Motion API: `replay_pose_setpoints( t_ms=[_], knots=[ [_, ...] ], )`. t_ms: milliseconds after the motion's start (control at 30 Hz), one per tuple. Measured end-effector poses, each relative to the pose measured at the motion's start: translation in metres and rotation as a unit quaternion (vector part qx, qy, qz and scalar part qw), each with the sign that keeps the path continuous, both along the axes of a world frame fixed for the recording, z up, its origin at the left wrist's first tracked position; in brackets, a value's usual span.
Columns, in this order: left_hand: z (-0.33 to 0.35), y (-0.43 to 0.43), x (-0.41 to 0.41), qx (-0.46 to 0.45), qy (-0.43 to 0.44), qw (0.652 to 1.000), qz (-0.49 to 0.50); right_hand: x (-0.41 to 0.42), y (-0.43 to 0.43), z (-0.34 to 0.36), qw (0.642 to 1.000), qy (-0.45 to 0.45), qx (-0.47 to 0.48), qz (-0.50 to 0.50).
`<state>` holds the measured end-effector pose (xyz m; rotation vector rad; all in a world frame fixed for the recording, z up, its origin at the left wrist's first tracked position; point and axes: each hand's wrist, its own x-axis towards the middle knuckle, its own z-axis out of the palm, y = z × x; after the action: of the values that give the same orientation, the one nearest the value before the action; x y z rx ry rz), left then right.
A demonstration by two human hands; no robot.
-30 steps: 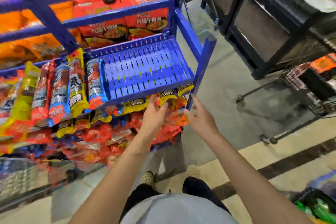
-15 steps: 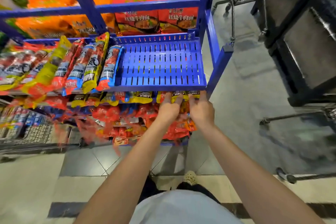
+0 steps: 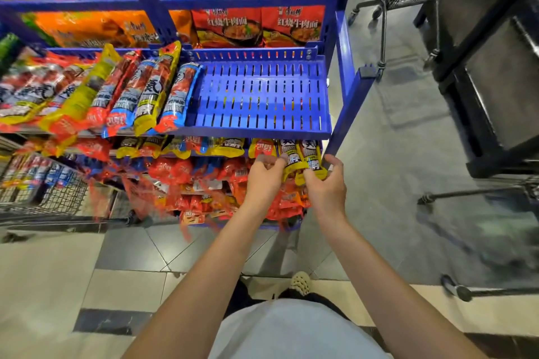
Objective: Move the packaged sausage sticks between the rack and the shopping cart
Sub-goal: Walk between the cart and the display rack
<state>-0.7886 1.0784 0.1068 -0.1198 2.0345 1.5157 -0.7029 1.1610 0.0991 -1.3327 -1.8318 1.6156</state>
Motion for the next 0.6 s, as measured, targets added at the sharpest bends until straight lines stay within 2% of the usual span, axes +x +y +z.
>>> replay_pose_setpoints(
  t_ms=[167, 300, 500, 600],
  knots=[
    [0.006, 0.002, -0.004, 0.042, -0.086, 0.995, 0.033, 0.008, 0.009, -0.005, 0.993, 0.023, -0.111, 0.025],
    [0.005, 0.004, -0.007, 0.074, -0.111, 0.991, 0.024, 0.006, 0.018, 0.003, 0.975, 0.066, -0.212, 0.004],
    [0.008, -0.004, -0.001, 0.079, -0.118, 0.99, -0.019, 0.001, 0.02, 0.004, 0.974, 0.035, -0.226, -0.002],
    [0.008, -0.014, 0.004, 0.075, -0.112, 0.99, -0.051, 0.01, 0.017, 0.006, 0.957, 0.05, -0.279, 0.052]
  ],
)
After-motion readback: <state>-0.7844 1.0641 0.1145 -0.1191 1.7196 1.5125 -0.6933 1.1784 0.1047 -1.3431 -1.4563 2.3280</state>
